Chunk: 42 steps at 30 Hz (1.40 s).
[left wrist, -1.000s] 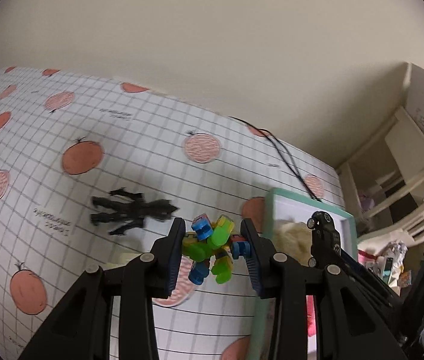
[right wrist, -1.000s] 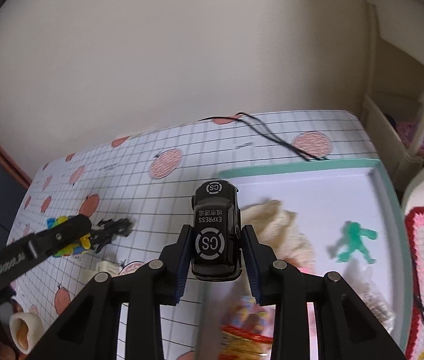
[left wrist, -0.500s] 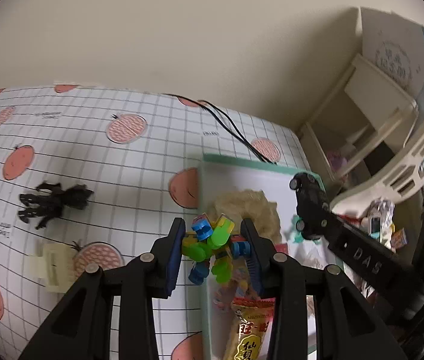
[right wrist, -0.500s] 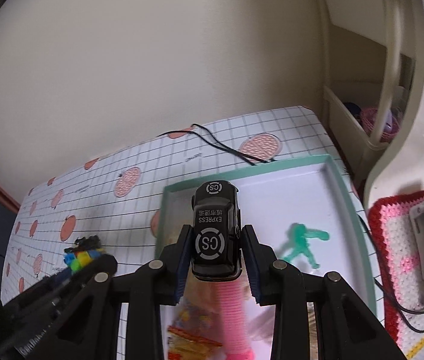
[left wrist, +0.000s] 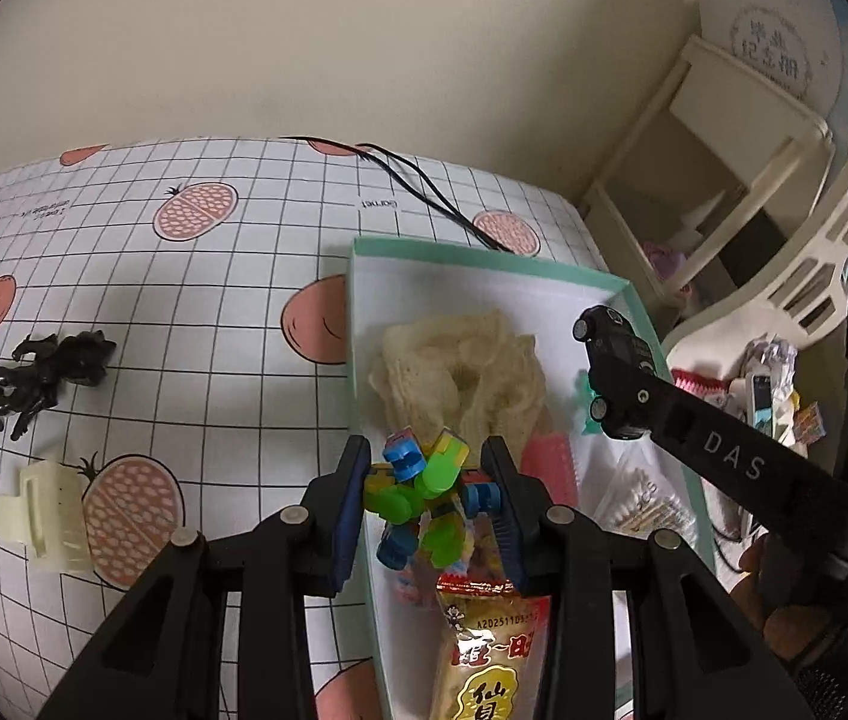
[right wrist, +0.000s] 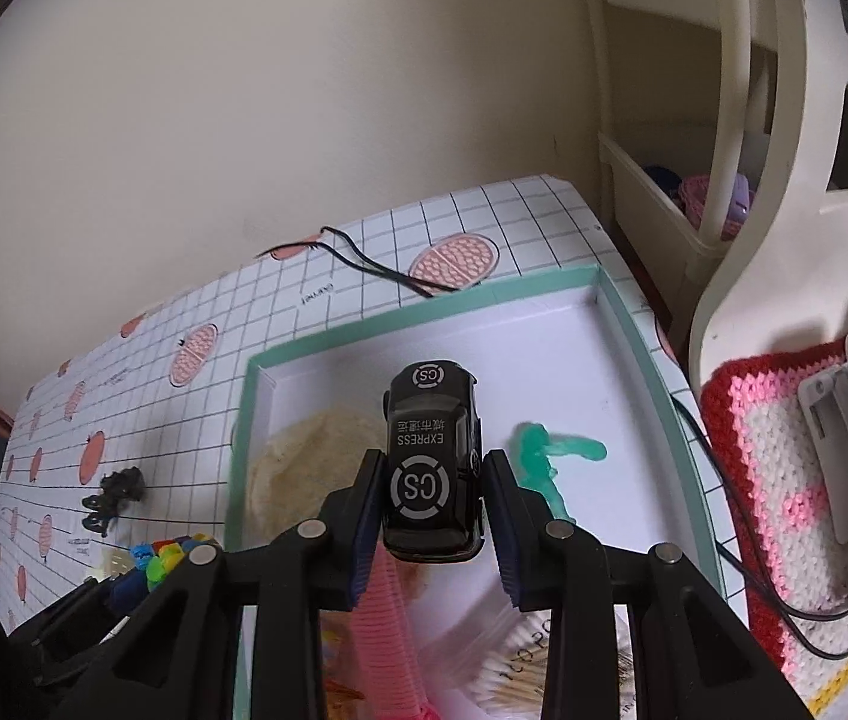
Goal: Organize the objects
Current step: 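Carry the block ring with the left tool while the right tool carries the car to the tray, then open the left tool dropping the block ring while the right tool releases the car in the tray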
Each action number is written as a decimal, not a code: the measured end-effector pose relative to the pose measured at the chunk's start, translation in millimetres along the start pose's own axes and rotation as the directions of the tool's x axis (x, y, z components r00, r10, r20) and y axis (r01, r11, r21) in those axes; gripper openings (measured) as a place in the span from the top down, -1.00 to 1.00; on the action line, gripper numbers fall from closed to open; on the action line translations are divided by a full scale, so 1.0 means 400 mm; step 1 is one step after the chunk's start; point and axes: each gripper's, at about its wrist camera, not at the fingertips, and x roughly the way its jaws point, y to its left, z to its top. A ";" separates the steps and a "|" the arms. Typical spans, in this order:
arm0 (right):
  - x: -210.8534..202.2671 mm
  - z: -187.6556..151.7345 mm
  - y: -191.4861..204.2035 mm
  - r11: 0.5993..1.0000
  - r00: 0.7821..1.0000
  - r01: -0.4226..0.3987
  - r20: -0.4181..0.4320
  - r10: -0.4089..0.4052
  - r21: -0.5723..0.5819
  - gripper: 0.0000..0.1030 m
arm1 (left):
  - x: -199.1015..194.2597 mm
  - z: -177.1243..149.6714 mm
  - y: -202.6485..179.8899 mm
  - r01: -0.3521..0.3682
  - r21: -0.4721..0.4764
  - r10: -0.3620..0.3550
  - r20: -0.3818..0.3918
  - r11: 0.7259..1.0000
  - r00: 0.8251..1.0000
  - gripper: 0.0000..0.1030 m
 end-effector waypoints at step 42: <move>0.026 -0.018 0.005 0.999 0.999 0.027 -0.028 -0.028 -0.030 0.21 | 0.014 -0.007 -0.034 -0.001 0.065 0.006 -0.078 0.998 0.997 -0.17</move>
